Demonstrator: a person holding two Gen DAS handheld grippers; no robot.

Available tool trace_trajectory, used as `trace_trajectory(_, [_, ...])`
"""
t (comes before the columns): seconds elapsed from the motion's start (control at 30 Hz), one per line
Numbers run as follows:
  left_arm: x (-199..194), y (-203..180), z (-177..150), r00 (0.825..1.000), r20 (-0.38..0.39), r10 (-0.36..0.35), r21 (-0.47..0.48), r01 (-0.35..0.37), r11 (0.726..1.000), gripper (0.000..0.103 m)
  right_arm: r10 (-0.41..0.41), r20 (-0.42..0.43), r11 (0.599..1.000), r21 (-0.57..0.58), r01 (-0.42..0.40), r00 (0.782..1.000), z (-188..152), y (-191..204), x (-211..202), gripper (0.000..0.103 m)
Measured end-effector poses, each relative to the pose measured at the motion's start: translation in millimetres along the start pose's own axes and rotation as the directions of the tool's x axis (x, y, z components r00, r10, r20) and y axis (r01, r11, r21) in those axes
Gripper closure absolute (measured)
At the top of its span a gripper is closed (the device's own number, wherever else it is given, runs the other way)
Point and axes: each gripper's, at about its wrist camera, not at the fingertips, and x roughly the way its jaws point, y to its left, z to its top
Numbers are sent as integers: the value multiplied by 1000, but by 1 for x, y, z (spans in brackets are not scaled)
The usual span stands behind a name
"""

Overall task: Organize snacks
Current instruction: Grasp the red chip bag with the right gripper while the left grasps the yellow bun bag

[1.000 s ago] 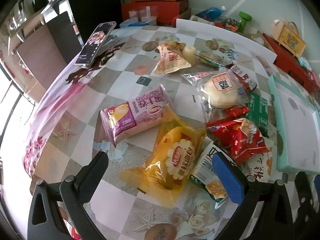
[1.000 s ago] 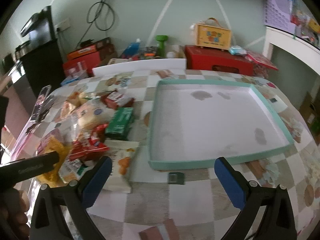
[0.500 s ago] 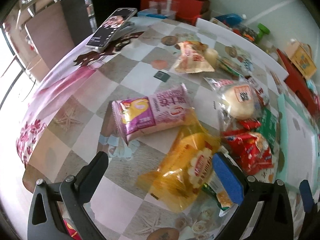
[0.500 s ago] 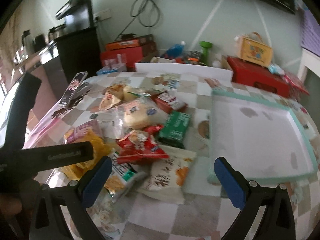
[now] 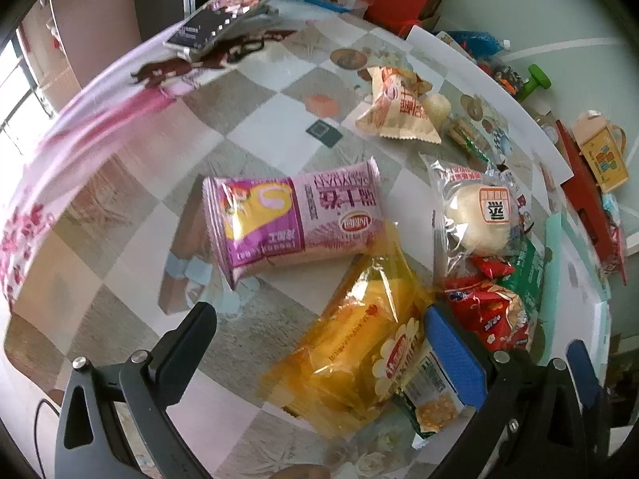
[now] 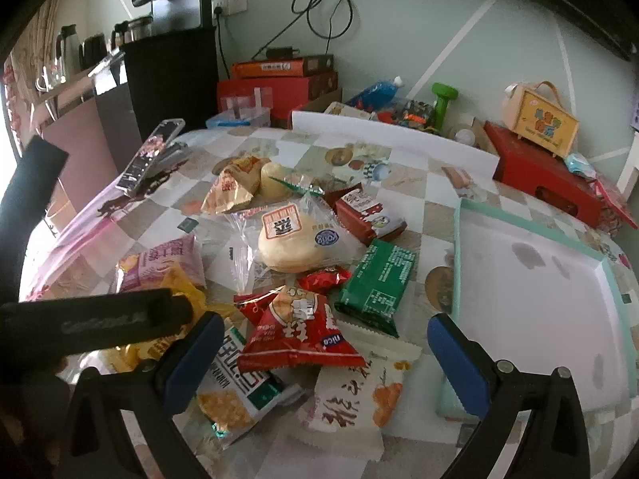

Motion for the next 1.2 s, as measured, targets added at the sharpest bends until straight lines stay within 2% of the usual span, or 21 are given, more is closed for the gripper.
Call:
trace_trajectory(0.3, [9, -4, -6, 998, -44, -38, -11, 38, 999, 0, 9, -53, 1000, -21, -10, 999, -1, 3, 22, 9])
trace_trajectory(0.47, [11, -4, -6, 997, -47, -55, -10, 54, 998, 2, 31, -69, 1000, 7, -30, 997, -2, -1, 23, 21])
trace_trajectory(0.53, [10, -5, -6, 997, -49, -61, -7, 61, 998, 5, 48, -79, 999, 22, -47, 996, -2, -2, 25, 32])
trace_trajectory(0.6, [11, -8, -5, 997, -54, -60, -1, 60, 998, 6, 57, -90, 998, 32, -54, 994, -3, -2, 25, 37])
trace_trajectory(0.67, [11, -11, -5, 997, -55, -60, 3, 60, 998, 8, 62, -89, 998, 39, -58, 994, -2, -3, 24, 39])
trace_trajectory(0.73, [12, -14, -5, 997, -56, -55, 12, 56, 998, 15, 66, -88, 997, 43, -62, 994, -2, -3, 23, 41])
trace_trajectory(0.87, [13, -20, -5, 996, -61, -62, 37, 64, 997, 18, 68, -96, 997, 42, -64, 993, -2, -3, 24, 41])
trace_trajectory(1.2, [16, -26, -2, 993, -64, -104, 34, 106, 994, 39, 66, -103, 998, 28, -63, 993, -4, -1, 22, 44])
